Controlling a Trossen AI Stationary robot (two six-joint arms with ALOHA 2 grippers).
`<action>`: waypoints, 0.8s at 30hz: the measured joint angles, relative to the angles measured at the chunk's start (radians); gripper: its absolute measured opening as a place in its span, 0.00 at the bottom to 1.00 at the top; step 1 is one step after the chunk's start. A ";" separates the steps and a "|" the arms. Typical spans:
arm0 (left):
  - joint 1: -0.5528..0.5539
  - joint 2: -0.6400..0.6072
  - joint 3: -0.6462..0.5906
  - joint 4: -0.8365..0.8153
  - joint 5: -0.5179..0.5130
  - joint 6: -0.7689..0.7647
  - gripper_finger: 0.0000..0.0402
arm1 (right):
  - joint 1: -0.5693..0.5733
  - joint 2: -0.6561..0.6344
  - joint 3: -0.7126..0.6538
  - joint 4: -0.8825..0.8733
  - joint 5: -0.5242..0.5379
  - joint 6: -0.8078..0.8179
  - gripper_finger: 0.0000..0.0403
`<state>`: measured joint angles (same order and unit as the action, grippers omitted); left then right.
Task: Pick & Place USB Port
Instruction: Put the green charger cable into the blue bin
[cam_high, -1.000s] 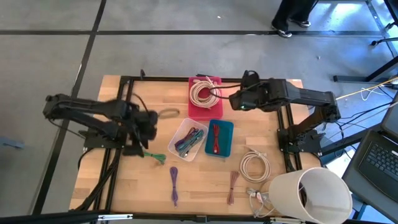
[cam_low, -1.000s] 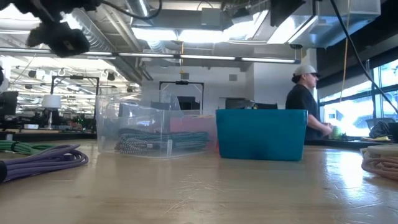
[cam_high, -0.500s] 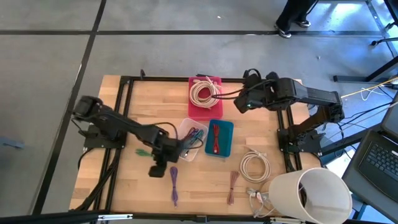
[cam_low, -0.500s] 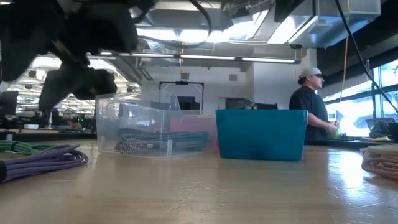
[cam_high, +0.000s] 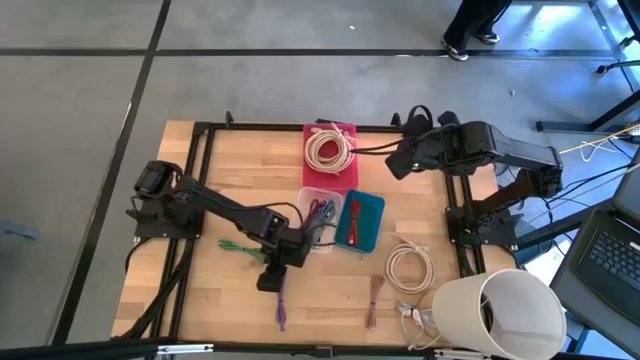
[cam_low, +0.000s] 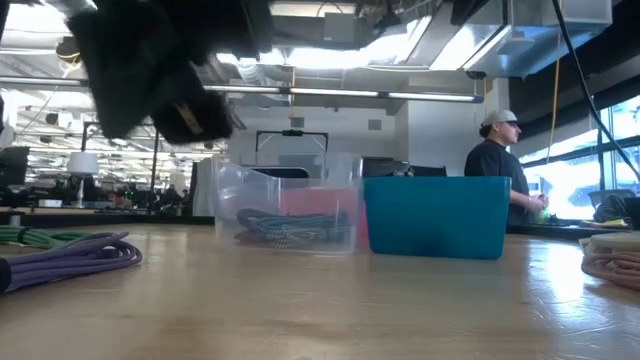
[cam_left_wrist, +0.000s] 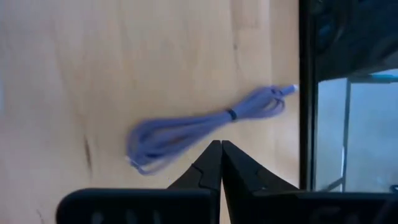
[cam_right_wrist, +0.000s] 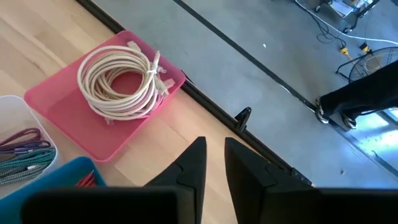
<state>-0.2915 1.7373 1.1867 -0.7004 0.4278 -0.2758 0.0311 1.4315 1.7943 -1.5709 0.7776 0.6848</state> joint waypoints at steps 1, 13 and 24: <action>-0.014 -0.005 0.007 -0.020 -0.014 -0.011 0.00 | 0.000 -0.003 0.000 0.000 0.000 -0.006 0.15; -0.092 -0.007 0.049 -0.005 -0.169 0.026 0.00 | 0.000 -0.008 0.000 0.003 0.010 -0.013 0.15; -0.094 -0.008 0.039 -0.507 -0.348 0.069 0.00 | 0.002 -0.010 0.000 0.000 -0.011 -0.066 0.15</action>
<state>-0.3855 1.7297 1.2258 -1.2071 0.0798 -0.2070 0.0326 1.4216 1.7943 -1.5707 0.7666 0.6184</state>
